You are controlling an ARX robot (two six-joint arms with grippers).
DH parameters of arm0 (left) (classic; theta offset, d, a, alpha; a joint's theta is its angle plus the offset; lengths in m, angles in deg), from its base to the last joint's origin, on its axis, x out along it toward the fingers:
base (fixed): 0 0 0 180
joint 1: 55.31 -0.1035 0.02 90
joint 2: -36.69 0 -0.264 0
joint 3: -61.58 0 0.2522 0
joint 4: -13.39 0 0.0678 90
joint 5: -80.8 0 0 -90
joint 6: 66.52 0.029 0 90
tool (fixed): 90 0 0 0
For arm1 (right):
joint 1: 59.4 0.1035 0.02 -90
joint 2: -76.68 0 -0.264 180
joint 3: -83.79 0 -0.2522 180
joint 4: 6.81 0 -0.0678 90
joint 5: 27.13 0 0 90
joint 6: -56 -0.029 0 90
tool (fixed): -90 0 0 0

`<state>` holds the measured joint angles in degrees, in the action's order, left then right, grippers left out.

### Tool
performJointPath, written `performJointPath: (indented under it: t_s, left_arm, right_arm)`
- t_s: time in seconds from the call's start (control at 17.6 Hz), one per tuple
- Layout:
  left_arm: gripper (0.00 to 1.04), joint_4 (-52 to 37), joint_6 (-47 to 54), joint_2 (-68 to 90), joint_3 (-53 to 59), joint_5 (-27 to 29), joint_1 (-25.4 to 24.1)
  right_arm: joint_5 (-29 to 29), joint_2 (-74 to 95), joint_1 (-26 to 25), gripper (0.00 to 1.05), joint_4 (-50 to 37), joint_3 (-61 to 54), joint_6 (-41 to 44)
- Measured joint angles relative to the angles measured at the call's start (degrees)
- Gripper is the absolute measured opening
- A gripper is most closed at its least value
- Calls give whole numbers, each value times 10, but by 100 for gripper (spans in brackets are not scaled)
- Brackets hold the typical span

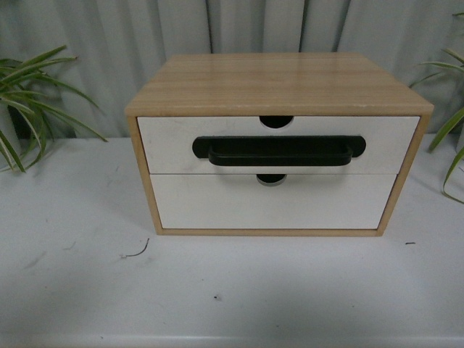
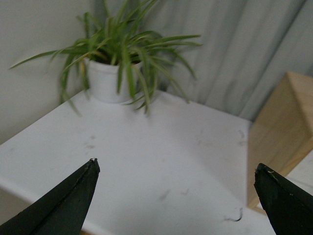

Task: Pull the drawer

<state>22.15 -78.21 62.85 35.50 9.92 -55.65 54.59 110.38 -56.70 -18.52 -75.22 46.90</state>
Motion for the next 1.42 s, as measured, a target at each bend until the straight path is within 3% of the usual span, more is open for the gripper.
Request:
performJointPath:
  t_s: [0.11, 0.23, 0.4, 0.57, 0.74, 0.85, 1.02, 1.14, 1.31, 1.42]
  left_arm:
    - [98, -128, 1, 160, -51, -51, -15]
    - [98, -214, 1, 343, -146, -101, -12]
    - [98, -223, 17, 457, -228, -129, 10]
    - [98, -163, 106, 536, -335, -235, 68]
    - [98, -2, 294, 546, -424, -373, 105]
    - [98, 114, 410, 563, -475, -415, 116]
    - [98, 311, 584, 611, -559, -433, 149]
    - [98, 379, 649, 649, -598, -415, 174]
    - [98, 382, 677, 695, -619, -402, 203]
    - [98, 375, 677, 703, -620, -403, 215]
  right_arm:
    - [30, 201, 16, 98, -145, 85, 33]
    - [40, 378, 42, 98, -170, 214, 78]
    - [39, 473, 72, 98, -170, 302, 137]
    - [-36, 512, 109, 98, -166, 375, 287]
    - [-155, 516, 94, 98, -65, 411, 531]
    - [-207, 518, 76, 98, 21, 440, 662]
    - [-250, 553, 61, 98, 193, 516, 862]
    - [-258, 592, 45, 98, 284, 559, 974]
    - [-236, 620, 32, 98, 436, 602, 1068]
    - [-231, 628, 33, 98, 468, 602, 1078]
